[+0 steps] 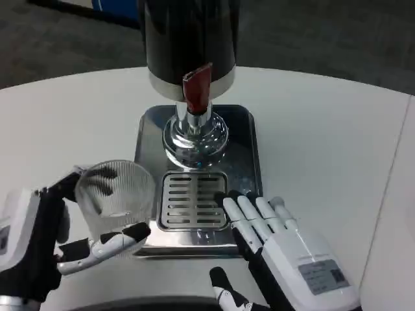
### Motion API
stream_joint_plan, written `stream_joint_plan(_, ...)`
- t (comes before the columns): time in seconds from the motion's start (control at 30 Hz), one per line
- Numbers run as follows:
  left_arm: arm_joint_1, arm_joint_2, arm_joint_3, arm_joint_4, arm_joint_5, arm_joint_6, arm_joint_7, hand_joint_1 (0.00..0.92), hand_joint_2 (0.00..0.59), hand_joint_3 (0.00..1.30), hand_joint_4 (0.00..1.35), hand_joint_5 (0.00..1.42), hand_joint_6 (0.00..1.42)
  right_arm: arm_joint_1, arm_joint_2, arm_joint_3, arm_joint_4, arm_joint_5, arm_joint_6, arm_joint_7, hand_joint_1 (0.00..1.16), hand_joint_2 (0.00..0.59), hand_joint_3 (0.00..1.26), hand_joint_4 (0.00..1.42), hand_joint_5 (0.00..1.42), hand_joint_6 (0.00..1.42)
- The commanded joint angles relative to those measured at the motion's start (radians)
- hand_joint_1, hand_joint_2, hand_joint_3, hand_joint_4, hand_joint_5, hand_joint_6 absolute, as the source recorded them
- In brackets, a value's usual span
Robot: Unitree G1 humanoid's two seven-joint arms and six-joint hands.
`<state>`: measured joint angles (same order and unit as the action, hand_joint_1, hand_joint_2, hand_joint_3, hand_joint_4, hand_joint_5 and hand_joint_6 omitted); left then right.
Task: Grasp the cup under the faucet to collect the drink, then remove the cup.
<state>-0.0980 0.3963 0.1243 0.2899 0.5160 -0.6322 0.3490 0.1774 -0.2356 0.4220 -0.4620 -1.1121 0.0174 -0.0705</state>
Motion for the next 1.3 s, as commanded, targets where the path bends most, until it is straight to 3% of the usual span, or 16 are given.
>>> stream_joint_plan(0.03,-0.071,0.004,-0.037,0.065,0.028,-0.018,0.052,0.631,0.152,0.92,1.03,1.24,1.33,0.045,-0.005,-0.008,-0.054,0.001,0.002,0.024,0.35,0.523,0.01,0.0,0.0,0.0)
stream_joint_plan(0.33,-0.246,-0.003,-0.115,0.272,0.076,-0.021,0.148,0.631,0.152,0.92,1.03,1.24,1.33,0.091,0.004,-0.033,-0.121,-0.001,0.004,0.041,0.35,0.525,0.02,0.0,0.0,0.0)
stream_joint_plan(0.77,-0.448,-0.024,-0.228,0.543,0.092,-0.05,0.249,0.636,0.155,0.93,1.04,1.24,1.34,0.133,0.022,-0.051,-0.145,-0.005,0.01,0.053,0.36,0.525,0.03,0.0,0.0,0.0)
stream_joint_plan(1.3,-0.589,-0.044,-0.368,0.703,0.142,-0.052,0.363,0.649,0.152,0.93,1.04,1.25,1.34,0.149,0.047,-0.068,-0.153,-0.007,0.018,0.062,0.36,0.525,0.04,0.0,0.0,0.0)
